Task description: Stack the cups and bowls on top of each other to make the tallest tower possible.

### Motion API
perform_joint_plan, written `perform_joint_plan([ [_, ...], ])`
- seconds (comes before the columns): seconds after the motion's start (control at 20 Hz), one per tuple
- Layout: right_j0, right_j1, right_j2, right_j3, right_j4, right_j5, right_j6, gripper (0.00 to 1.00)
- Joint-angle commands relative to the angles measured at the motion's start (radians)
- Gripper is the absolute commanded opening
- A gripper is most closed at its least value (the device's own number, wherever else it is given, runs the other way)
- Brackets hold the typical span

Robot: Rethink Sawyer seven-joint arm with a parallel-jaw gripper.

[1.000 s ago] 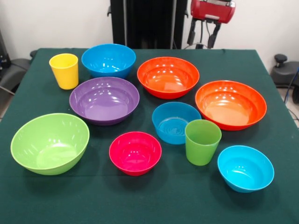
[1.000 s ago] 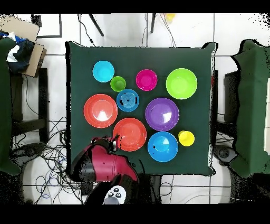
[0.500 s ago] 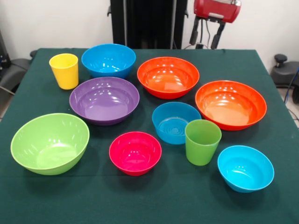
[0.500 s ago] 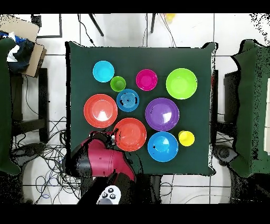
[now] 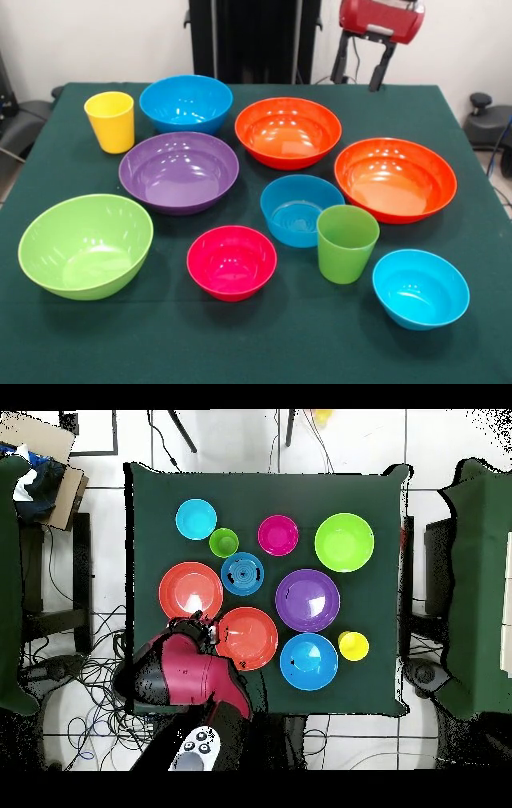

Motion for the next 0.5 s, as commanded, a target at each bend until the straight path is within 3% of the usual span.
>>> perform_joint_plan([
  [0.05, -0.008, 0.083, 0.043, -0.073, 0.027, 0.065, 0.160, 1.00],
  [0.5, -0.003, 0.126, 0.032, -0.112, 0.040, 0.046, 0.171, 1.00],
])
